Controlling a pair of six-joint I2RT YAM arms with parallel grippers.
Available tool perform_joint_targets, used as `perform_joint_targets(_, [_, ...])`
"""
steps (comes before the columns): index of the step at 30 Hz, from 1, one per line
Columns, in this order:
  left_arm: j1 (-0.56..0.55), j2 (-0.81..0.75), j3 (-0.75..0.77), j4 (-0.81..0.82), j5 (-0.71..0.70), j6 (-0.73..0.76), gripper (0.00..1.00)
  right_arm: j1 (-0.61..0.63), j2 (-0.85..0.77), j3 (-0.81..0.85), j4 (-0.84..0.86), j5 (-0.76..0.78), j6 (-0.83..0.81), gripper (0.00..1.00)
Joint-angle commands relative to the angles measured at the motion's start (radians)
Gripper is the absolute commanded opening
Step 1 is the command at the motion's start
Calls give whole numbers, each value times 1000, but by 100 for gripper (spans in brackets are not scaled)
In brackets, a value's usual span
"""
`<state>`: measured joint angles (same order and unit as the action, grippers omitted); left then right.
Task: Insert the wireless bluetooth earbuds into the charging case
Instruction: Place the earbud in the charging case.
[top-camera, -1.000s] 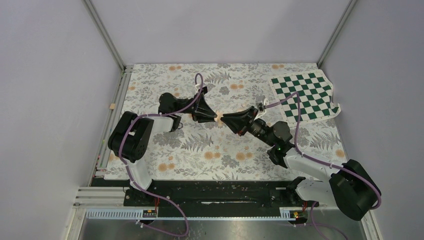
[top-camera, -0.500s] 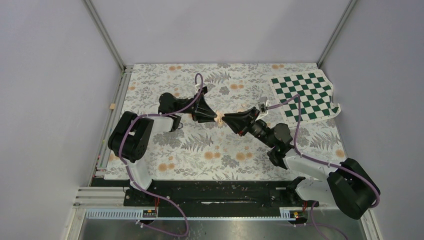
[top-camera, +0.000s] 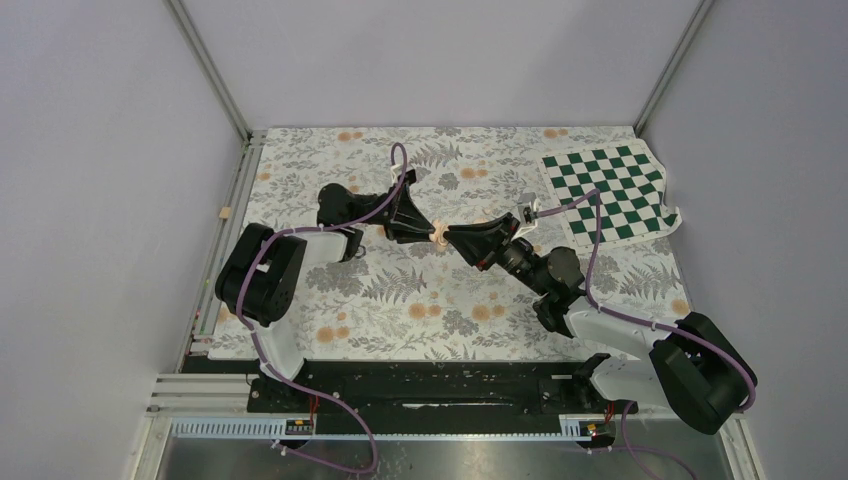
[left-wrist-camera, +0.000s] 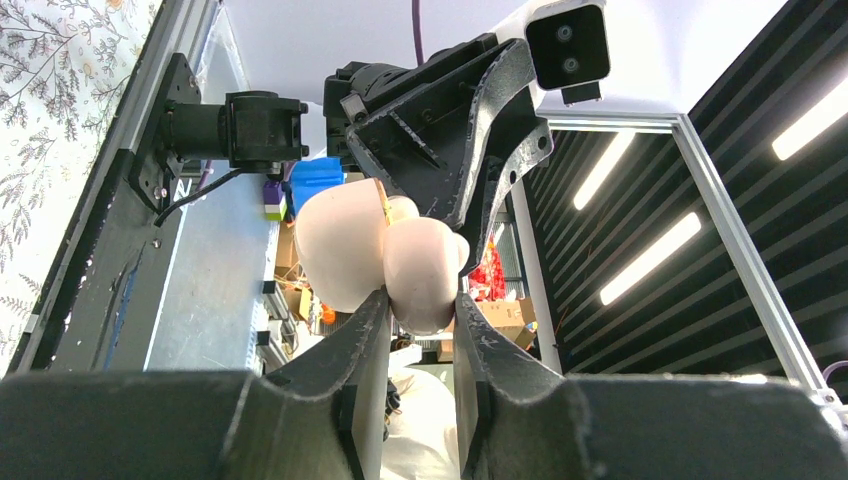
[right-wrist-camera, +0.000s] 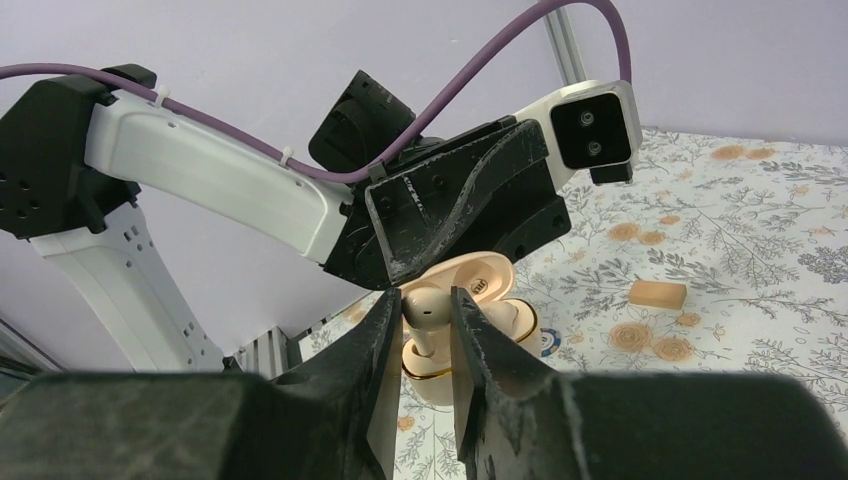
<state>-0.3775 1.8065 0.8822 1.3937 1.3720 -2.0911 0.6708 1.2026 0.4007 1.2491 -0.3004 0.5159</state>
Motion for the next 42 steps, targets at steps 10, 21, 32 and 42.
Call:
perform_joint_targets(10, [-9,-50,67,71,-22,-76,0,-5,20,-25,81,3,2,0])
perform_joint_targets(21, [-12,-59,77,73,-39,-83,0,-5,33,-43,102,8,8,0])
perform_joint_targets(32, [-12,-55,68,73,-39,-75,0,-5,3,-31,51,7,15,7])
perform_joint_targets(42, [-11,-51,66,73,-40,-68,0,-6,-42,10,-65,-8,12,46])
